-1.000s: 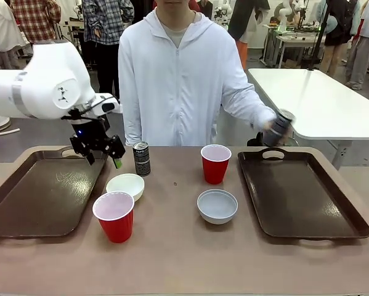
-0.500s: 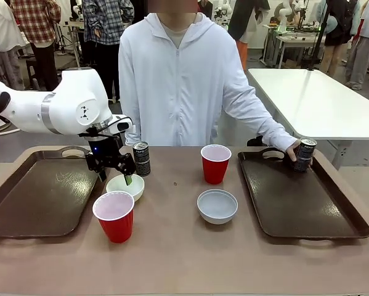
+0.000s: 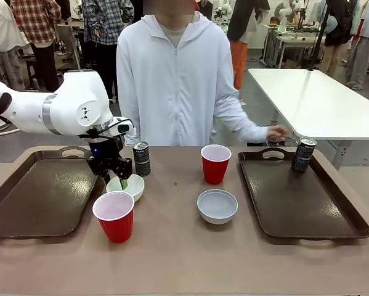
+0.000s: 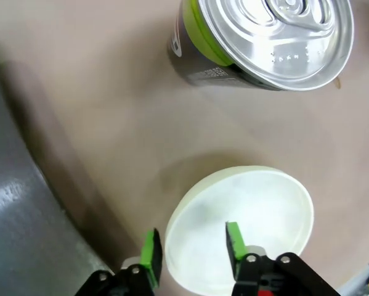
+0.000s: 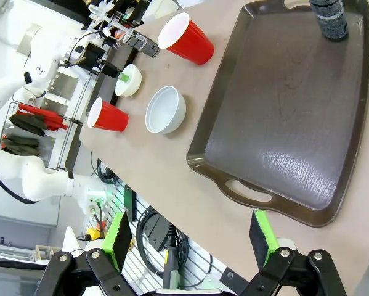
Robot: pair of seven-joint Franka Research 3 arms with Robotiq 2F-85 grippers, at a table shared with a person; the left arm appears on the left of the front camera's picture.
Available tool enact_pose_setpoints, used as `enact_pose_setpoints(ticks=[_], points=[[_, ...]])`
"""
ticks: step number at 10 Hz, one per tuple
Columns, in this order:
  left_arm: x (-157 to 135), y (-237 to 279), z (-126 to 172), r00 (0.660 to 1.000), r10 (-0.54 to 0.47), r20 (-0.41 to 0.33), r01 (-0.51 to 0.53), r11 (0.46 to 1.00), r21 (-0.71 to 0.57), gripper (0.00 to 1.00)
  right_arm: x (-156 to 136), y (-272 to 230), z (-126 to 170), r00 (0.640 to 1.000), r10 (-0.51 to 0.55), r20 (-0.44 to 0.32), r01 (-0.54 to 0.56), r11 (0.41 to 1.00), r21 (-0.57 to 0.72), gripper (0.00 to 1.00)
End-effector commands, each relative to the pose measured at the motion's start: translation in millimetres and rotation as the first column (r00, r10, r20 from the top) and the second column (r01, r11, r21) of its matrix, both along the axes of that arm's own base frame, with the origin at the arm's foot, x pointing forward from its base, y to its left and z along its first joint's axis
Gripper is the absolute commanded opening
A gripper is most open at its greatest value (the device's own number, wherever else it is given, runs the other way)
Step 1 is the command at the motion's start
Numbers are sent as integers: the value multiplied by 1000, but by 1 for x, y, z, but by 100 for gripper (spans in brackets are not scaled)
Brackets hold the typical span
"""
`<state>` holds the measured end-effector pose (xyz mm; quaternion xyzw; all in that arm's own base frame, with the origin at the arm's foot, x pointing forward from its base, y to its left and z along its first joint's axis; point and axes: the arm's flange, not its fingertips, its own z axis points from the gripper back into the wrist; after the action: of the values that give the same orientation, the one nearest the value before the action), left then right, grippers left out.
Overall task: Prepare tableware on both trays.
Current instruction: Pick up a Picnic Bowl from the table and place it on a Handle tray.
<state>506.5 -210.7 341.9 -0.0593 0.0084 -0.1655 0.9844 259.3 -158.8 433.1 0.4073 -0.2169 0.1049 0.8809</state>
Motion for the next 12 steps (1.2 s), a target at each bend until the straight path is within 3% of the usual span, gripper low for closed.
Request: enact_pose_setpoints(ticks=[1, 3, 8, 12], points=[[-2, 3, 6, 1000, -7, 1, 7, 1000, 23, 20, 2, -1, 0, 1000, 4, 17, -5, 1000, 21, 100], [-2, 3, 4, 1000, 0, -3, 0, 999, 37, 0, 2, -1, 0, 1000, 4, 17, -5, 1000, 21, 100], [-11, 14, 15, 1000, -5, -5, 5, 1000, 24, 0, 2, -1, 0, 1000, 4, 17, -5, 1000, 21, 100], [-62, 51, 81, 999, -23, -35, 20, 998, -64, 0, 2, -1, 0, 1000, 4, 17, -5, 1000, 21, 100]])
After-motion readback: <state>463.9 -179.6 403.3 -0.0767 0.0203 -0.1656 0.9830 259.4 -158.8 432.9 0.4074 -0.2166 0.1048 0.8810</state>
